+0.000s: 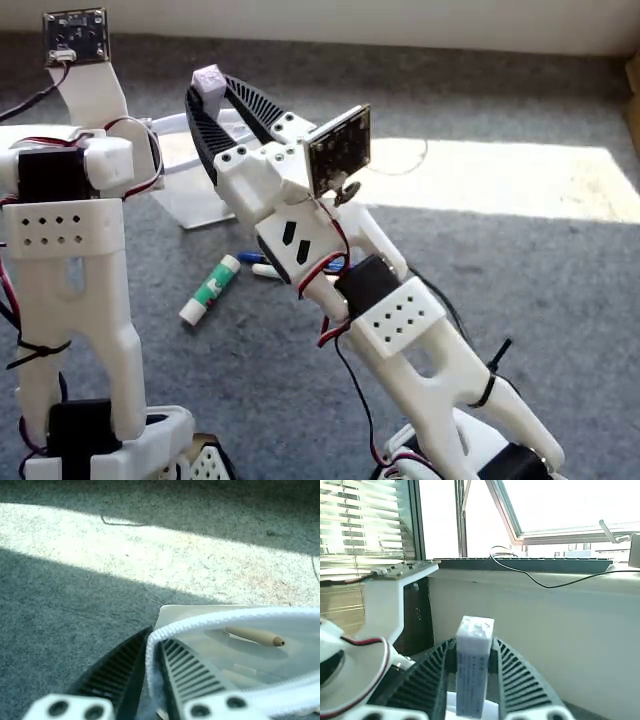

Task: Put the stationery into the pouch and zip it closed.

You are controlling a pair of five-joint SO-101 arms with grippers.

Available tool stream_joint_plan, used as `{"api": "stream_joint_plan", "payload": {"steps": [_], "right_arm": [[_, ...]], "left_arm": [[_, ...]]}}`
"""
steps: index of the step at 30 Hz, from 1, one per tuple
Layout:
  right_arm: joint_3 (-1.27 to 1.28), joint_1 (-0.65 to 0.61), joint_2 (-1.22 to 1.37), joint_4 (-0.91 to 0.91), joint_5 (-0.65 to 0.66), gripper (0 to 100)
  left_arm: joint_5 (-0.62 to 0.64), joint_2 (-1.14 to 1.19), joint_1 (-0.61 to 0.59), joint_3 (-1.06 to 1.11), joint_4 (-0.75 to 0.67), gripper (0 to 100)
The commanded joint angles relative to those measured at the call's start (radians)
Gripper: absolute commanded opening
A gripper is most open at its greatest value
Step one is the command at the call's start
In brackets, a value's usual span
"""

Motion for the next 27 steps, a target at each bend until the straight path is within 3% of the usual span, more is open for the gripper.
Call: {"api": "stream_joint_plan", "payload": {"steps": [1, 8, 13, 22, 27], "right_arm": [[0.001, -0.008, 0.018, -0.061, -0.005, 0.5], [0.002, -0.008, 0.114, -0.059, 0.006, 0.5], [0.028, -0.036, 0.133, -0.056, 0.172, 0.5], [0.042, -0.038, 0.127, -0.053, 0.176, 1.1], [0.051, -0.042, 0.127, -0.053, 0.176, 13.8]], "left_arm": [[-0.011, 0.013, -0.012, 0.039, -0.009, 1], [-0.011, 0.013, -0.012, 0.041, -0.009, 1], [-0.011, 0.013, -0.012, 0.041, -0.009, 1], [-0.011, 0.013, -0.012, 0.041, -0.009, 1], [-0.011, 0.013, -0.013, 0.041, -0.011, 1]]}}
